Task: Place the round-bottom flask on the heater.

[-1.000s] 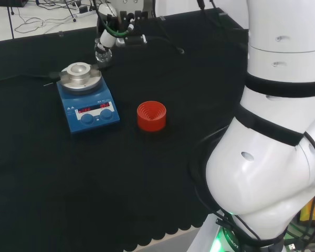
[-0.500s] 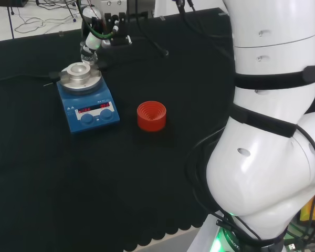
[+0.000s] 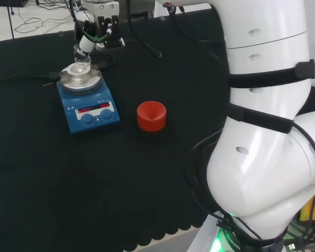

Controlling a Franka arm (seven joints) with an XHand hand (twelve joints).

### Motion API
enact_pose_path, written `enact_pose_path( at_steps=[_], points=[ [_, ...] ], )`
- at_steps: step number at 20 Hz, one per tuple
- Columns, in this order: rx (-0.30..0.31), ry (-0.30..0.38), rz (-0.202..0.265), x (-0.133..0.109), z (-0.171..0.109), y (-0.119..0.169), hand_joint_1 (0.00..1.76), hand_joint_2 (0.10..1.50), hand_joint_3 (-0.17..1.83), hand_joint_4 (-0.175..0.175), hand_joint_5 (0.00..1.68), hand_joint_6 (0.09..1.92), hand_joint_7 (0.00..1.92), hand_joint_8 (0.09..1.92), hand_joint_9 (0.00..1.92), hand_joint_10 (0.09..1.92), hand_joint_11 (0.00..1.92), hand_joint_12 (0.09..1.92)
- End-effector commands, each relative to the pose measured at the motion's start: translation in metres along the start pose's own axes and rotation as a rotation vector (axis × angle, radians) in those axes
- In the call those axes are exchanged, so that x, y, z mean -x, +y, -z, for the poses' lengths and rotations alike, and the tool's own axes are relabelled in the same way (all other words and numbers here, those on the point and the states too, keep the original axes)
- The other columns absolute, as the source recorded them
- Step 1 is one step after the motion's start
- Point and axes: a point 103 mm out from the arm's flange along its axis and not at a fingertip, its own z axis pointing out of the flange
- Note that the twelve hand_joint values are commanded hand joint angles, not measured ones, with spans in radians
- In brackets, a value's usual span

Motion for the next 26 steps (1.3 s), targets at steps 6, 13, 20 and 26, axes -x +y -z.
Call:
enact_pose_path(
  at_steps=[6,13,20,26],
  points=[
    [-0.017,-0.012,0.021,-0.002,-0.007,0.022,1.16,0.62,0.80,-0.027,1.20,0.87,0.42,0.69,0.66,0.60,0.43,1.32],
    [-0.044,-0.012,0.023,0.004,-0.016,0.035,1.16,0.62,0.80,-0.028,1.20,0.87,0.42,0.69,0.66,0.60,0.43,1.32],
    [-0.063,-0.010,0.013,0.010,-0.021,0.039,1.16,0.62,0.81,-0.030,1.20,0.88,0.42,0.69,0.66,0.60,0.43,1.32],
    [-0.062,-0.014,0.016,0.007,-0.026,0.035,1.16,0.62,0.81,-0.031,1.20,0.88,0.41,0.69,0.66,0.60,0.43,1.32]
  ],
)
